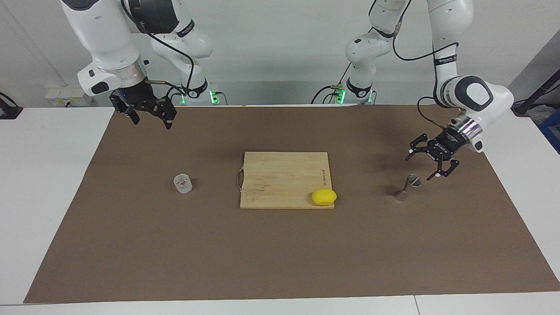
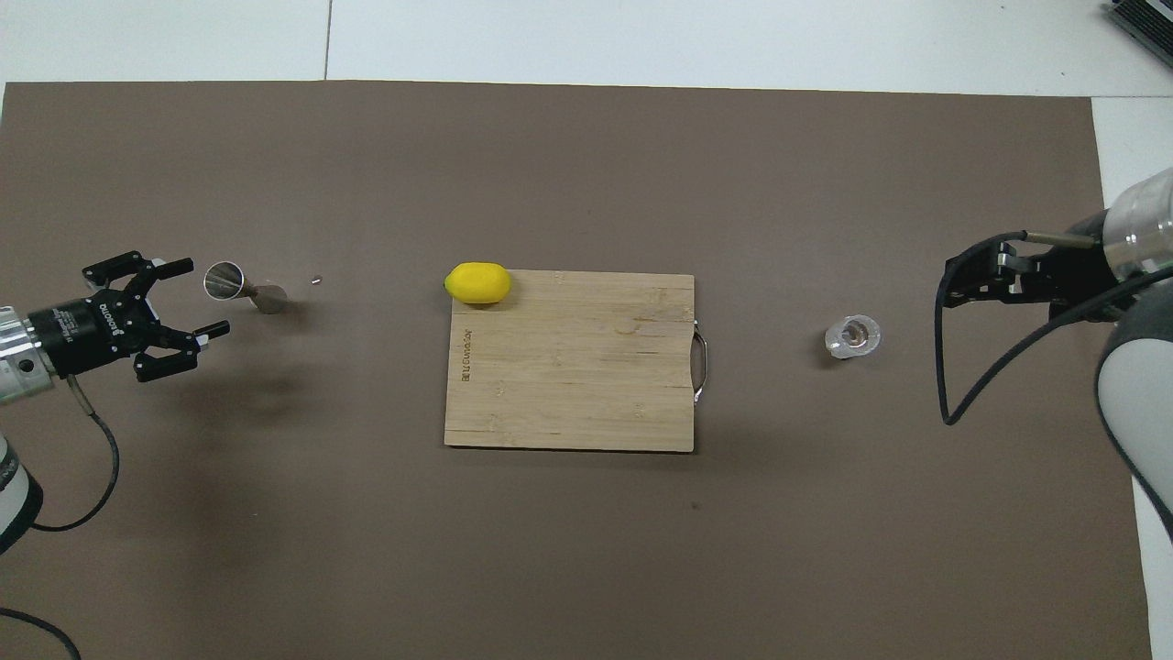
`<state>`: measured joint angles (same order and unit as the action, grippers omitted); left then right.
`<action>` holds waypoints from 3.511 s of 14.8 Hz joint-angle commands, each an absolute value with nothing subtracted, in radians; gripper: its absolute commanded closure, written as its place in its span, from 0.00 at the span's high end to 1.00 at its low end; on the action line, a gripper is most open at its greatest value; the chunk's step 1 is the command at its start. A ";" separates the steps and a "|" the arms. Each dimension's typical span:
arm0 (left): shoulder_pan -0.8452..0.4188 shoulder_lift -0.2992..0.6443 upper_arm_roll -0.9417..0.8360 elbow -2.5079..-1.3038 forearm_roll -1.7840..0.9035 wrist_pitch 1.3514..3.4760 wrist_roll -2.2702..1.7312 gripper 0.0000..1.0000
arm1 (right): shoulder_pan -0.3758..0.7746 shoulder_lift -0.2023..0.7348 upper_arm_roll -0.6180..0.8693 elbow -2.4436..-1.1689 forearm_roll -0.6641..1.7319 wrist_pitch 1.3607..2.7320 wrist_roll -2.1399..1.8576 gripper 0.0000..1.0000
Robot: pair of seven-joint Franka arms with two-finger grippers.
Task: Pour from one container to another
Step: 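Reach and grasp the small dark metal cup with the left gripper, then carry the dark cup over the cutting board with the left gripper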
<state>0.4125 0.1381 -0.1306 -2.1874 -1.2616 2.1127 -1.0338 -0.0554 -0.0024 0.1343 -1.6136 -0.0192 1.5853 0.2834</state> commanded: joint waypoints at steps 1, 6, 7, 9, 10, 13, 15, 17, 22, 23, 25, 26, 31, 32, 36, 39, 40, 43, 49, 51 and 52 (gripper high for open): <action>0.419 0.156 -0.144 -2.178 -1.319 2.146 -1.054 1.00 | -0.069 -0.021 0.141 -1.634 -0.002 1.582 0.262 1.00; 0.403 0.170 -0.146 -2.178 -1.353 2.177 -1.049 1.00 | -0.072 -0.021 0.141 -1.634 -0.002 1.582 0.258 1.00; 0.400 0.170 -0.146 -2.180 -1.353 2.180 -1.048 1.00 | -0.072 -0.021 0.141 -1.634 -0.003 1.582 0.259 1.00; 0.388 0.172 -0.147 -2.180 -1.355 2.189 -1.048 0.98 | -0.071 -0.021 0.141 -1.634 -0.002 1.583 0.259 1.00; 0.387 0.172 -0.147 -2.180 -1.356 2.195 -1.048 0.95 | -0.072 -0.021 0.141 -1.634 -0.002 1.583 0.259 1.00; 0.387 0.175 -0.147 -2.181 -1.356 2.201 -1.043 0.91 | -0.072 -0.021 0.141 -1.634 -0.002 1.582 0.262 1.00; 0.374 0.179 -0.147 -2.184 -1.364 2.204 -1.043 0.81 | -0.072 -0.021 0.141 -1.634 -0.002 1.582 0.261 1.00; 0.374 0.181 -0.147 -2.184 -1.364 2.210 -1.043 0.78 | -0.071 -0.021 0.141 -1.634 -0.003 1.582 0.261 1.00; 0.373 0.181 -0.149 -2.184 -1.379 2.210 -1.045 0.00 | -0.072 -0.021 0.141 -1.634 -0.003 1.583 0.262 1.00; 0.374 0.181 -0.149 -2.183 -1.379 2.209 -1.049 0.00 | -0.072 -0.021 0.141 -1.634 -0.002 1.583 0.262 1.00; 0.374 0.181 -0.152 -2.177 -1.379 2.191 -1.055 0.00 | -0.072 -0.021 0.141 -1.634 -0.002 1.582 0.262 1.00; 0.374 0.181 -0.153 -2.163 -1.376 2.162 -1.061 0.00 | -0.072 -0.021 0.141 -1.634 -0.002 1.582 0.262 1.00; 0.365 0.149 -0.193 -2.068 -1.347 2.000 -1.206 0.00 | -0.072 -0.021 0.141 -1.634 -0.002 1.583 0.262 1.00; 0.364 0.140 -0.219 -2.053 -1.326 1.999 -1.213 0.00 | -0.072 -0.021 0.141 -1.634 -0.002 1.583 0.258 1.00; 0.275 0.077 -0.284 -2.056 -1.330 2.020 -1.224 0.00 | -0.095 -0.021 0.141 -1.634 -0.002 1.582 0.259 1.00; 0.139 0.078 -0.285 -2.056 -1.402 2.129 -1.293 0.00 | -0.097 -0.021 0.140 -1.637 0.000 1.595 0.345 1.00; 0.086 0.081 -0.285 -2.060 -1.435 2.182 -1.295 0.00 | -0.100 -0.020 0.140 -1.638 0.000 1.597 0.423 1.00; -0.069 0.092 -0.284 -2.059 -1.567 2.331 -1.295 0.00 | -0.113 -0.009 0.141 -1.650 0.017 1.612 0.627 1.00; -0.328 0.185 -0.282 -2.001 -1.652 2.647 -1.293 0.00 | -0.206 0.037 0.141 -1.707 0.193 1.701 0.963 1.00; -0.380 0.228 -0.282 -1.959 -1.654 2.712 -1.295 0.00 | -0.221 0.052 0.140 -1.744 0.288 1.739 1.040 1.00; -0.405 0.260 -0.282 -1.930 -1.654 2.747 -1.293 0.00 | -0.244 0.087 0.140 -1.747 0.335 1.746 1.061 1.00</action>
<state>-0.3506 0.1879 -0.2986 -2.0089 -1.6361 2.6774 -1.2892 -0.2043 0.0600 0.1298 -1.7115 0.2508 1.7107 0.9999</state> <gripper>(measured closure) 0.493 0.000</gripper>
